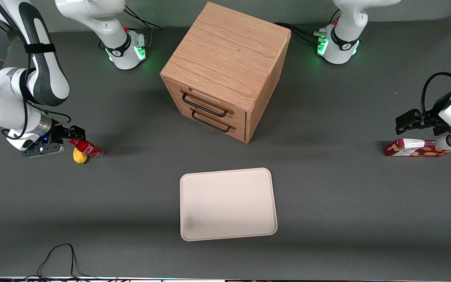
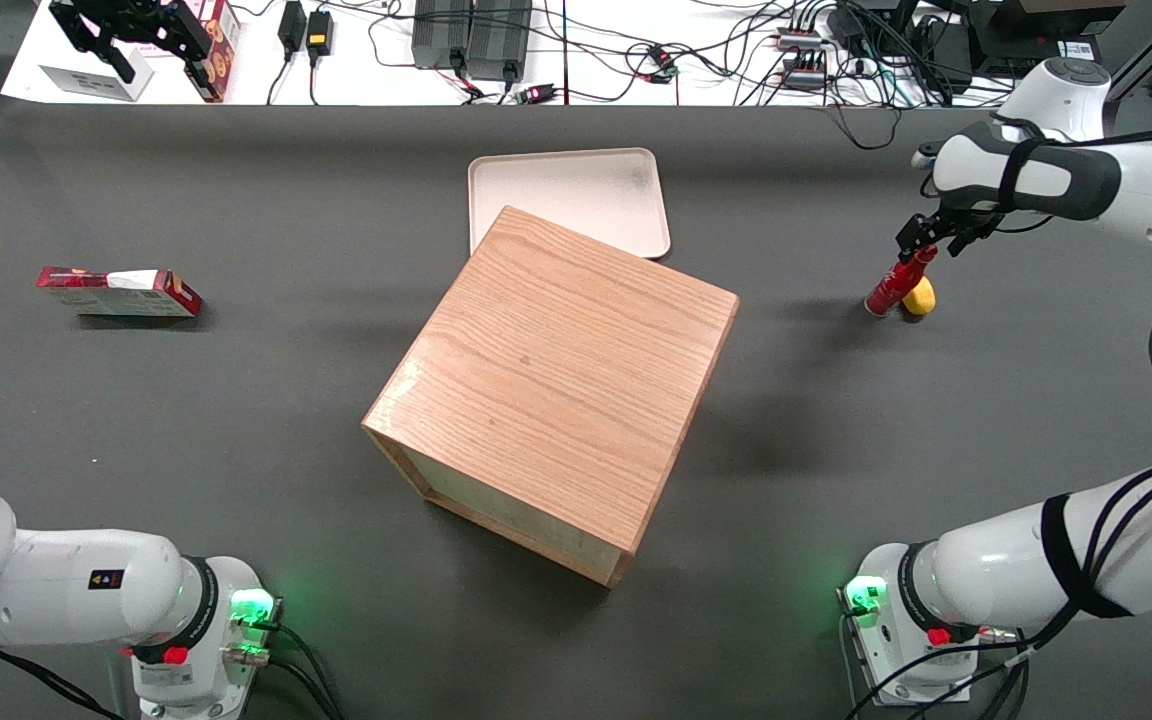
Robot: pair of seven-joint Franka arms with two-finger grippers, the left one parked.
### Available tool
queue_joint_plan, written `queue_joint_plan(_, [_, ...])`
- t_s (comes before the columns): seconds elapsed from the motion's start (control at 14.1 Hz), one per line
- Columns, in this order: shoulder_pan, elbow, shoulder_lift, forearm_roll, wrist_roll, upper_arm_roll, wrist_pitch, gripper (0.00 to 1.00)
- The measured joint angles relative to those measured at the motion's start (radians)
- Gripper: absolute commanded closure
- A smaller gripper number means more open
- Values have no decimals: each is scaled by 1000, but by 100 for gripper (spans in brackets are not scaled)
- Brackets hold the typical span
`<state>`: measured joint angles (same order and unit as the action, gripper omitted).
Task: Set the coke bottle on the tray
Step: 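Lower the open right gripper over the bottle's cap end, then close the right gripper on the bottle cap and lift it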
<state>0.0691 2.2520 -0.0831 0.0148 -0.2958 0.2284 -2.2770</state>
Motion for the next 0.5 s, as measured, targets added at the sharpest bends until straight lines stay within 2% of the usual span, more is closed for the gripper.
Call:
queue_joint_plan(0.07, [1, 0, -3, 0, 0, -1, -5, 14])
queue_joint_plan(0.14, [4, 0, -5, 0, 0, -1, -6, 27])
queue_joint_plan(0.21, [7, 0, -7, 0, 0, -1, -6, 50])
queue_joint_plan(0.28, [10, 0, -8, 0, 0, -1, -7, 79])
queue_joint_plan(0.35, [12, 0, -8, 0, 0, -1, -8, 100])
queue_joint_plan(0.5, [13, 0, -8, 0, 0, -1, -12, 100])
